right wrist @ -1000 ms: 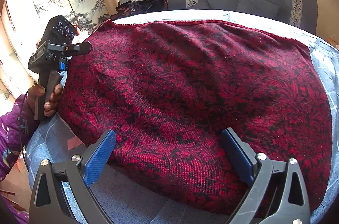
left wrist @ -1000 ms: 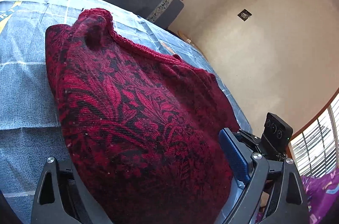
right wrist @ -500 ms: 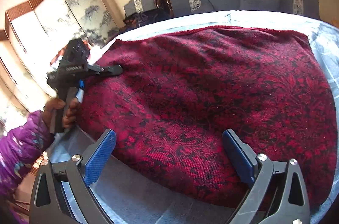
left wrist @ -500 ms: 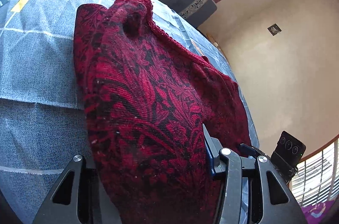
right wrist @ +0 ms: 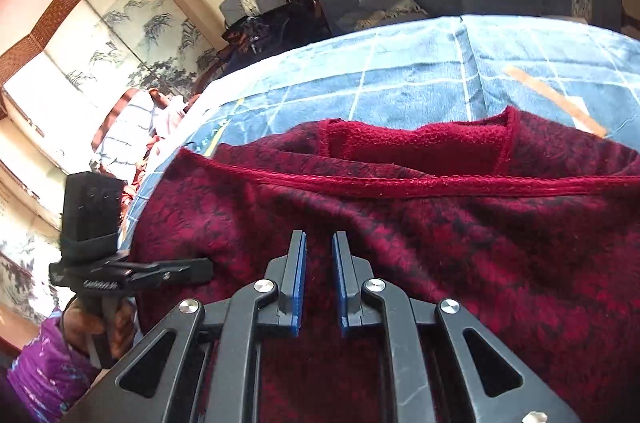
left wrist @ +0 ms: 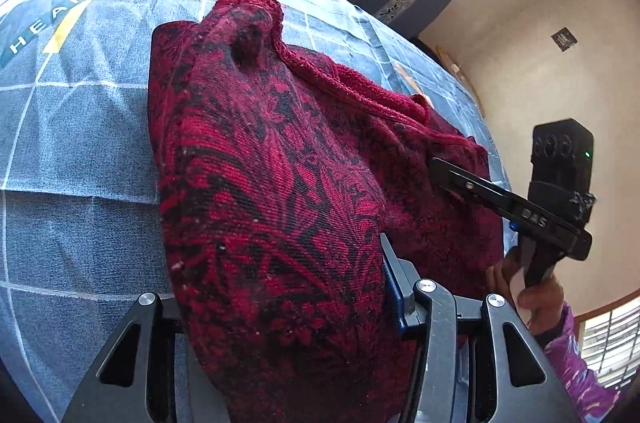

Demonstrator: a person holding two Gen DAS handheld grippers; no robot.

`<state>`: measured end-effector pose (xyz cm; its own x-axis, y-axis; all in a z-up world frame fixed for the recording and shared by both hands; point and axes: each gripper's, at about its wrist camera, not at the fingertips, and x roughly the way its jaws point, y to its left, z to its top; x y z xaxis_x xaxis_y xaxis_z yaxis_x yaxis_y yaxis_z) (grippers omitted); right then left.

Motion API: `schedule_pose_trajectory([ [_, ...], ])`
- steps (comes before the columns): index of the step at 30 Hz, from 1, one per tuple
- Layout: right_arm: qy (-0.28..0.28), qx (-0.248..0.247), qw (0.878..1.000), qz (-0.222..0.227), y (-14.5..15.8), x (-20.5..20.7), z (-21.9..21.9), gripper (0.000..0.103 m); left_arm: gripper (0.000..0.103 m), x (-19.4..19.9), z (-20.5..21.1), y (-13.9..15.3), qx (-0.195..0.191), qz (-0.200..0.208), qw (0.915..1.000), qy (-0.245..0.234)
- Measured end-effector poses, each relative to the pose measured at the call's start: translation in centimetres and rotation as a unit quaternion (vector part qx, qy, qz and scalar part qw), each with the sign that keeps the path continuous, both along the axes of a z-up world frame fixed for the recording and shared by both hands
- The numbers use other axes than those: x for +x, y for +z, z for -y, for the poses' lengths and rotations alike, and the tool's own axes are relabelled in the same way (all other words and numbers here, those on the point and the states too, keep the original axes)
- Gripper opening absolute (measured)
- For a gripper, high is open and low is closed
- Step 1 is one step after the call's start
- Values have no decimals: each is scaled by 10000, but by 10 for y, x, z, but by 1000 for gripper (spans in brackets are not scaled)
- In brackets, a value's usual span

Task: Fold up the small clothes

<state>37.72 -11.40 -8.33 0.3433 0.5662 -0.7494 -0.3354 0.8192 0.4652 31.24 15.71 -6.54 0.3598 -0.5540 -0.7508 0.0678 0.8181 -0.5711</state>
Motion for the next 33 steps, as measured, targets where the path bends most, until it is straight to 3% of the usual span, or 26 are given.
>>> schedule_pose_trajectory([
  [2,-164,-69,9995,-259,-20,14,-2,6,50,3,5,6,38,-125,9999,0],
  [5,-307,206,9984,-429,-29,23,3,0,50,4,11,17,203,-130,9996,-148],
  [18,-415,906,9906,-940,-47,36,20,0,50,8,70,78,683,-217,9934,-892],
  [24,-463,1032,9884,-1009,-49,37,26,0,50,14,92,96,297,-301,9946,-946],
  [33,-518,1300,9828,-1204,-54,37,33,0,50,22,134,101,75,-263,9946,-996],
])
